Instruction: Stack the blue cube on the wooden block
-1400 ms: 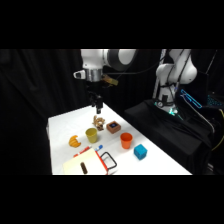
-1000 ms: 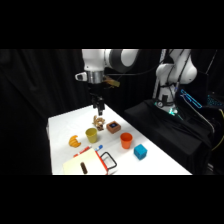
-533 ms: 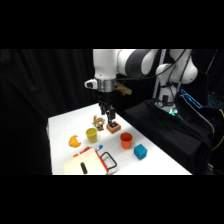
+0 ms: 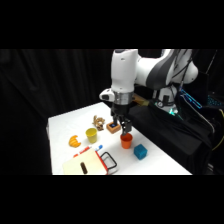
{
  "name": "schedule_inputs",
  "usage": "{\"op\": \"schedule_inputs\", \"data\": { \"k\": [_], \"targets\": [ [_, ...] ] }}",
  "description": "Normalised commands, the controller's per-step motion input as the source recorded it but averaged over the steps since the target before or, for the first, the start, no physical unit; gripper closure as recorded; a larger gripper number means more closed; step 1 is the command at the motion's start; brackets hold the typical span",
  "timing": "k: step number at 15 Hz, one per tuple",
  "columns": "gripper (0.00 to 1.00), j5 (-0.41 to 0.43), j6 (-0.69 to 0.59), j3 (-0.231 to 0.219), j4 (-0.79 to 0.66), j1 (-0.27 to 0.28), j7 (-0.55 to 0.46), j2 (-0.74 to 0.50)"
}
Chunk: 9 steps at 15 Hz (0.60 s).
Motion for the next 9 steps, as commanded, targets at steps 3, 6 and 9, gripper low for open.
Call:
{"op": "schedule_inputs", "data": {
  "k": [3, 6, 9],
  "targets": [
    [0.0, -0.106, 0.15, 0.076, -0.12, 0.105, 0.28, -0.06],
    [0.0, -0.131, 0.17, 0.073, -0.1, 0.106, 0.32, 0.0],
    [0.0, -0.13, 0.19, 0.054, -0.08, 0.1, 0.3, 0.04]
  ]
}}
